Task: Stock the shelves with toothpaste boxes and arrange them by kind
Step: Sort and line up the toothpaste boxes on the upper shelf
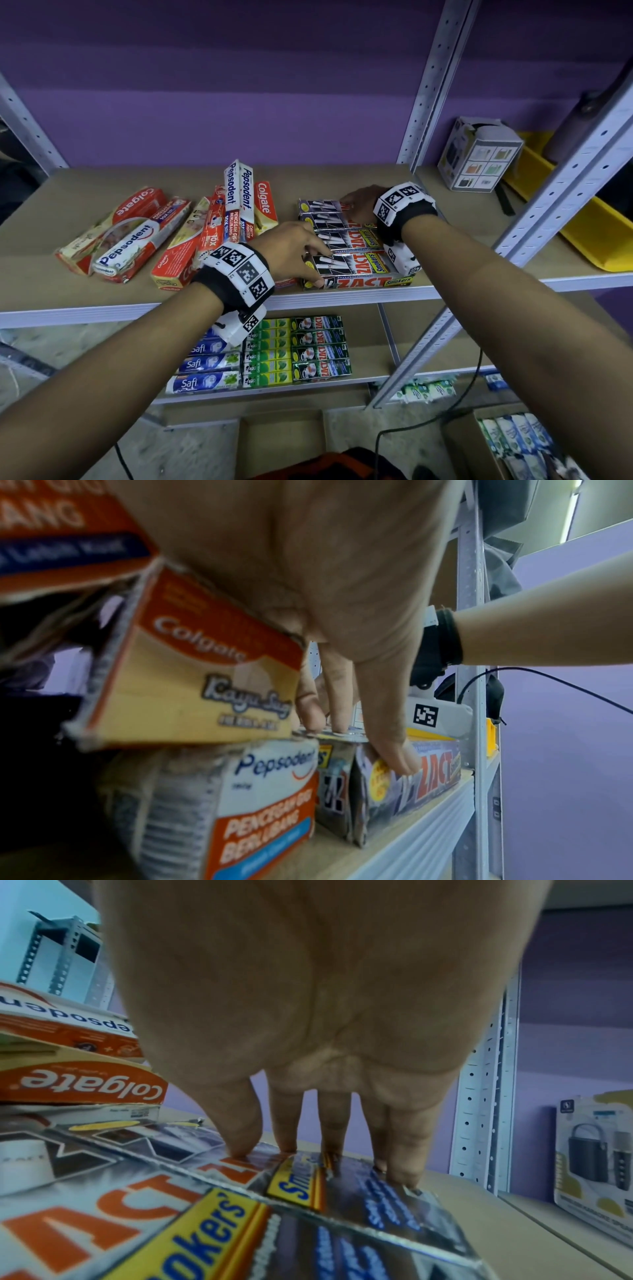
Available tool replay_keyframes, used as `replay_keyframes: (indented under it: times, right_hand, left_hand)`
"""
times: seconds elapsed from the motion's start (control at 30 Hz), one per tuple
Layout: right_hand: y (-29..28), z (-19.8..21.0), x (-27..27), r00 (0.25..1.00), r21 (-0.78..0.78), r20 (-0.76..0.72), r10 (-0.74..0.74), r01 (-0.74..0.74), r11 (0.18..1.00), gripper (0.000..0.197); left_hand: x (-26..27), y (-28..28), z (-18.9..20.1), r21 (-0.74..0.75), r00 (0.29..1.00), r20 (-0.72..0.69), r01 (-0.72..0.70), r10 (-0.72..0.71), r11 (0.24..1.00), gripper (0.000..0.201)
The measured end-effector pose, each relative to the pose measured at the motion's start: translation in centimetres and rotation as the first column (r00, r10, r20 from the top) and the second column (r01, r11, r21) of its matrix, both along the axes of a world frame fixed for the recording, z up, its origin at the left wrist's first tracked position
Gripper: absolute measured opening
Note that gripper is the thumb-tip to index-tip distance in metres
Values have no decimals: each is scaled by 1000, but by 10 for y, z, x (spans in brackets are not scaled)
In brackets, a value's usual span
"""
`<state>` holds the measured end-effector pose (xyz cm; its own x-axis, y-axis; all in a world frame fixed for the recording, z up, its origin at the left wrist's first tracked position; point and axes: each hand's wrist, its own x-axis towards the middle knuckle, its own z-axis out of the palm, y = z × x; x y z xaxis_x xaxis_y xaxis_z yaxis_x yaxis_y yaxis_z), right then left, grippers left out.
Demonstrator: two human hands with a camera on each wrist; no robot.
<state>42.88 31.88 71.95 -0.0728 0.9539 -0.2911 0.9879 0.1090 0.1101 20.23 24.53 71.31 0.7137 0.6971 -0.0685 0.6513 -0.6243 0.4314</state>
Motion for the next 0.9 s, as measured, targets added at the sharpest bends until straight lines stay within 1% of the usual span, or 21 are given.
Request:
replay_keyframes:
  times: [0.23, 0.4, 0.63, 0.73, 0.9]
  right_hand:
    - [-5, -9, 4, 1000, -49, -17, -21, 20, 999, 65]
    - [-7, -13, 5, 999, -53, -24, -21, 20, 998, 59]
    - [-10, -8, 9, 998, -40, -51, -25, 23, 999, 55]
    - [-10, -6, 11, 999, -43, -28, -38, 37, 998, 57]
    - [-14, -4, 17, 998, -36, -35, -60, 59, 998, 58]
  left_hand:
    - [2, -1, 4, -27, 1000, 14, 4, -4, 1000, 59]
    - [1, -3, 6, -45, 1000, 11, -9, 9, 999, 57]
    - [5, -6, 10, -9, 999, -35, -11, 11, 1000, 55]
    - [6, -6, 12, -11, 998, -56, -6, 5, 1000, 53]
    - [10, -8, 14, 10, 997, -75, 23, -22, 1000, 49]
